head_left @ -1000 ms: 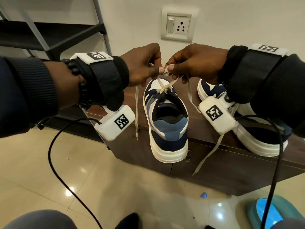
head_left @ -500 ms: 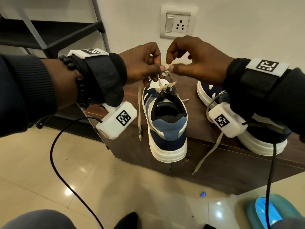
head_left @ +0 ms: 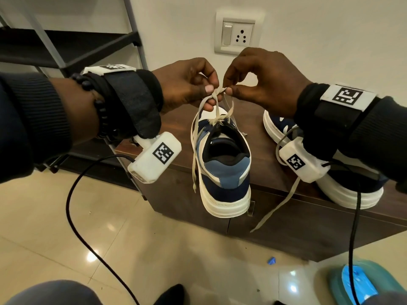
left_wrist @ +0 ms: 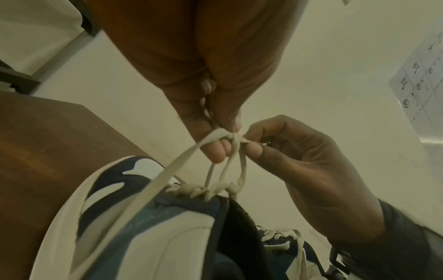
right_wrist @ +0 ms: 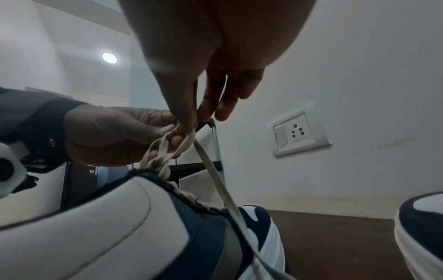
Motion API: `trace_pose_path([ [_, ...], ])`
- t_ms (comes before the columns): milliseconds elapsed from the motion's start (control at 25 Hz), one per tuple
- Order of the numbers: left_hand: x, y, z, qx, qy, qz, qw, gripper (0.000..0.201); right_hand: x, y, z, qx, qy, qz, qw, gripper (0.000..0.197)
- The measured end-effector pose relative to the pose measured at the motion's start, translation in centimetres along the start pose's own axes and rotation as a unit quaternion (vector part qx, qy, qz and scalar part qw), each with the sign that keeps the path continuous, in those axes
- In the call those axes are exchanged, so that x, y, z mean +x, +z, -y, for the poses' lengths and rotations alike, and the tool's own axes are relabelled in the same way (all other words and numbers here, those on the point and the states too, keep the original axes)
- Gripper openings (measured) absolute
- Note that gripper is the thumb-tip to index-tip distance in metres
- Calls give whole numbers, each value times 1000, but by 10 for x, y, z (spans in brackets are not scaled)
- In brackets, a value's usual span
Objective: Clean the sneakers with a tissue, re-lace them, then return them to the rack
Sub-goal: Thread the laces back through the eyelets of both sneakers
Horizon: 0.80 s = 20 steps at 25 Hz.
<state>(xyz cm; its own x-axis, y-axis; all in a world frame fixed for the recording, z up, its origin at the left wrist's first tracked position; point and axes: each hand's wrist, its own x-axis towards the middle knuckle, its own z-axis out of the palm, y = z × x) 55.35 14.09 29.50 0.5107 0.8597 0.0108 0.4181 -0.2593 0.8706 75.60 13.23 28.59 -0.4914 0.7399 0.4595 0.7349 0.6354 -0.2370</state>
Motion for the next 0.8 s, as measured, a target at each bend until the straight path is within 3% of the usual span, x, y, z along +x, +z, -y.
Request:
trace_pose_path([
  [440,1,-4,-11,274,57,-40,959,16,-5,-12,3,19,-55,9,998,14],
  [640,3,-5,3,416,2,-9,909,23,-16,-17,-1,133,-76,127,980,6],
  [720,4,-3,8,405,-23,22,914,25,-17,-14,-3,214,-52,150,964,5],
  [800,3,2,8,316,-33,20,948,27,-16,-10,-2,290,-20,137,947,6],
])
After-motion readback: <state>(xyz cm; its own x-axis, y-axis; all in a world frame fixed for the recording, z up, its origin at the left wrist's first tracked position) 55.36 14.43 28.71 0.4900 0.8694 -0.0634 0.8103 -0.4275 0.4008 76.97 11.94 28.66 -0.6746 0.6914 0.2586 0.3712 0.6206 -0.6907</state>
